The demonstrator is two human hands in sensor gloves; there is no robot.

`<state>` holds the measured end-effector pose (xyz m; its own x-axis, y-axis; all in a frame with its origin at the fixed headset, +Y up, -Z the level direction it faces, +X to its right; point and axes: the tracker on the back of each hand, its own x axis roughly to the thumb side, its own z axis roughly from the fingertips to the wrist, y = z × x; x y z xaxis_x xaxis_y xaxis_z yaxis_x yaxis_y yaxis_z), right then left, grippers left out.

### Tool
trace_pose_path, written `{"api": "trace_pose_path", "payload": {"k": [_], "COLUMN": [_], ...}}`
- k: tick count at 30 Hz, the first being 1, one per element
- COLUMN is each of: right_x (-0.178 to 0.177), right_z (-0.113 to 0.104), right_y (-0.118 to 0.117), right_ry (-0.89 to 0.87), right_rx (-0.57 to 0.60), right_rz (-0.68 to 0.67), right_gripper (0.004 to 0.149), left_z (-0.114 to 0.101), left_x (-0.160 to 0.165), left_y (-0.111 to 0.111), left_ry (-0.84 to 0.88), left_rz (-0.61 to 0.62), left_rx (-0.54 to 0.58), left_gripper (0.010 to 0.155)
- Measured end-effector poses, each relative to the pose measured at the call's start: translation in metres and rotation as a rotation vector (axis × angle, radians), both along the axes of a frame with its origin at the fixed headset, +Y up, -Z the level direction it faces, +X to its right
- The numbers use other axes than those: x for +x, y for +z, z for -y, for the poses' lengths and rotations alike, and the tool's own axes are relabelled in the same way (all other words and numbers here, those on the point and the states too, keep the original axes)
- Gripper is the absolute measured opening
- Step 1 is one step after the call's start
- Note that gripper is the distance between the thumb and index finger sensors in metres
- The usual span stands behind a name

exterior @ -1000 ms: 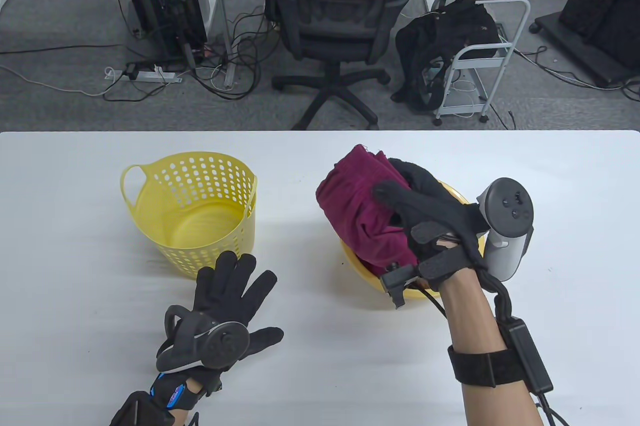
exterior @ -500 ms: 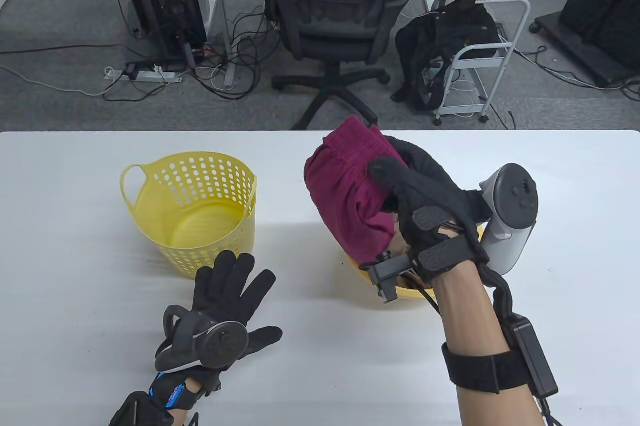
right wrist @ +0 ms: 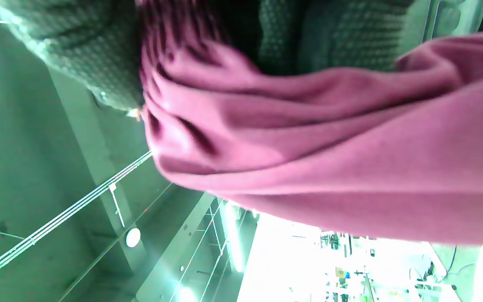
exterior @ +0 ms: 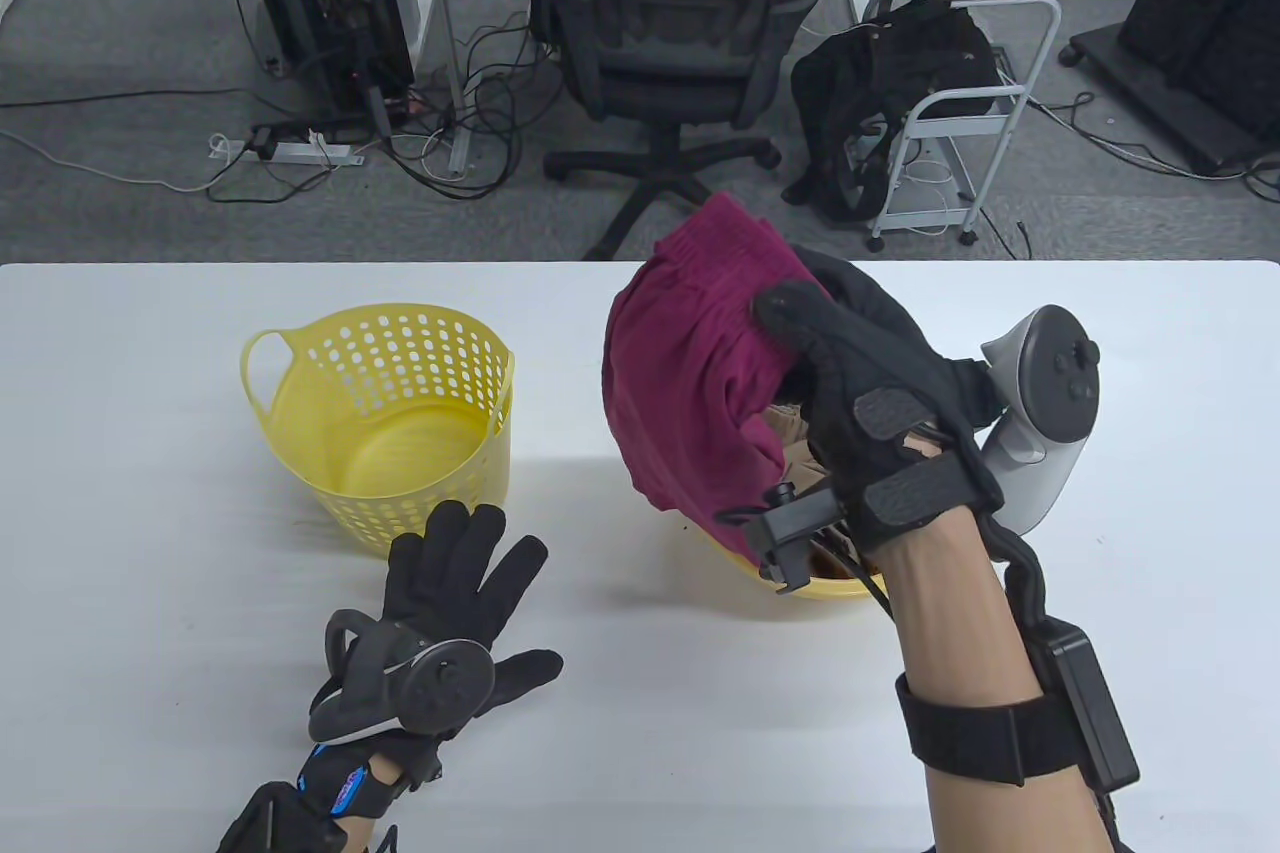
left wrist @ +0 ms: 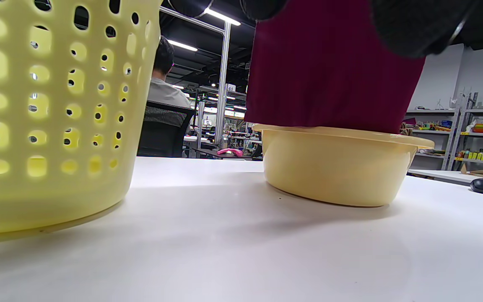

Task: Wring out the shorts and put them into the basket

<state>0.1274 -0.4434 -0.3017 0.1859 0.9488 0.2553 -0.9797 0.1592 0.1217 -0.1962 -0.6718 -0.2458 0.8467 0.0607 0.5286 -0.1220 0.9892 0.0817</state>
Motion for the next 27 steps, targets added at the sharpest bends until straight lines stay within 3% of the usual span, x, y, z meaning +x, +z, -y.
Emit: {"api": "trace_pose_path", "payload": {"k": [14,27], "right_x": [-0.030,-0.036], "right_z": [-0.013,-0.022], "right_y": [0.000,0.002], "right_ry": [-0.022,-0.030], "right_rx": [0.015,0.031], "right_rz": [-0.096,-0.117], "right_gripper": [0.065,0.066], "left_z": [-0.001,-0.001], "left_x": [-0.002,-0.001], "left_y": [0.000,0.001], "left_ry": [0.011,0.010], "left_rz": [-0.005,0.002], "left_rx": [0.010,0.010], "left_gripper": [0.095,0.095]}}
